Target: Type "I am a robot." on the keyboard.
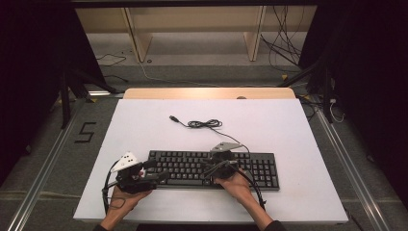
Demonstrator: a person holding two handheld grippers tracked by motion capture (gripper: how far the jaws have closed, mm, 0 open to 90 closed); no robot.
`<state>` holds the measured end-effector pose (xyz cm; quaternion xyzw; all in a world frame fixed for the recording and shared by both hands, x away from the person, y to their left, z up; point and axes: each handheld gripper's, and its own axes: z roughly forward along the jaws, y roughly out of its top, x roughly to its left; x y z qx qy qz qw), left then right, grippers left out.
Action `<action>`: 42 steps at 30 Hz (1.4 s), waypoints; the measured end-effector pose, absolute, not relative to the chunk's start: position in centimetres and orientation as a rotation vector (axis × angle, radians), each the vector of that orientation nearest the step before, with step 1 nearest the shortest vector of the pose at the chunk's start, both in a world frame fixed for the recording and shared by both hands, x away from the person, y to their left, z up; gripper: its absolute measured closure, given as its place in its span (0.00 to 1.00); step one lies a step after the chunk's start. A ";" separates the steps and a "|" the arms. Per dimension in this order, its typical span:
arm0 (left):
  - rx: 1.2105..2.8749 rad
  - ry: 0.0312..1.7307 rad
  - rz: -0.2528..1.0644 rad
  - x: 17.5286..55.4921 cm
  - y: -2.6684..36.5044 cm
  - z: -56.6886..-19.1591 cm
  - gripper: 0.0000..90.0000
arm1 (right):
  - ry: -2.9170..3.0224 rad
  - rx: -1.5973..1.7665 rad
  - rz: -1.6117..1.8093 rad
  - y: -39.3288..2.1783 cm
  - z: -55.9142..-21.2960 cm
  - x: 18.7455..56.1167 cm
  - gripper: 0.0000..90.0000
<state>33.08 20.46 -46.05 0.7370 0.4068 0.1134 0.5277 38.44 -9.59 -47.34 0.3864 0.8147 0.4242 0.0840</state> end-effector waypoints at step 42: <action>1.811 1.013 0.248 34.7 19.2 -46.2 0.32 | 2.451 1.076 1.385 -10.5 -45.9 36.1 0.51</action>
